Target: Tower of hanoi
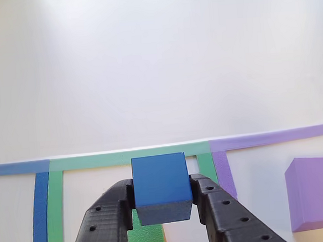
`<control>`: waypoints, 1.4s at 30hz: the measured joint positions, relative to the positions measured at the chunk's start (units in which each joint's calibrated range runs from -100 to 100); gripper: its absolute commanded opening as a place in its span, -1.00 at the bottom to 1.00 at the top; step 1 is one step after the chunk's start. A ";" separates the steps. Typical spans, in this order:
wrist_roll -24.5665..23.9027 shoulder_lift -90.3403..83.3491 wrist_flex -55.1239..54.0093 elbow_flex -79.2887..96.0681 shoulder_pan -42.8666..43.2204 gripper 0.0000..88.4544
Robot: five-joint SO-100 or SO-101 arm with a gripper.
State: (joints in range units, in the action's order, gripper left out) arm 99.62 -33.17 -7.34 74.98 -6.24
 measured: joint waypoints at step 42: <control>0.00 5.55 -12.76 7.48 1.90 -0.58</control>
State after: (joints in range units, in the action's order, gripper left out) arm 99.62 -27.62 -20.10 82.46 -4.34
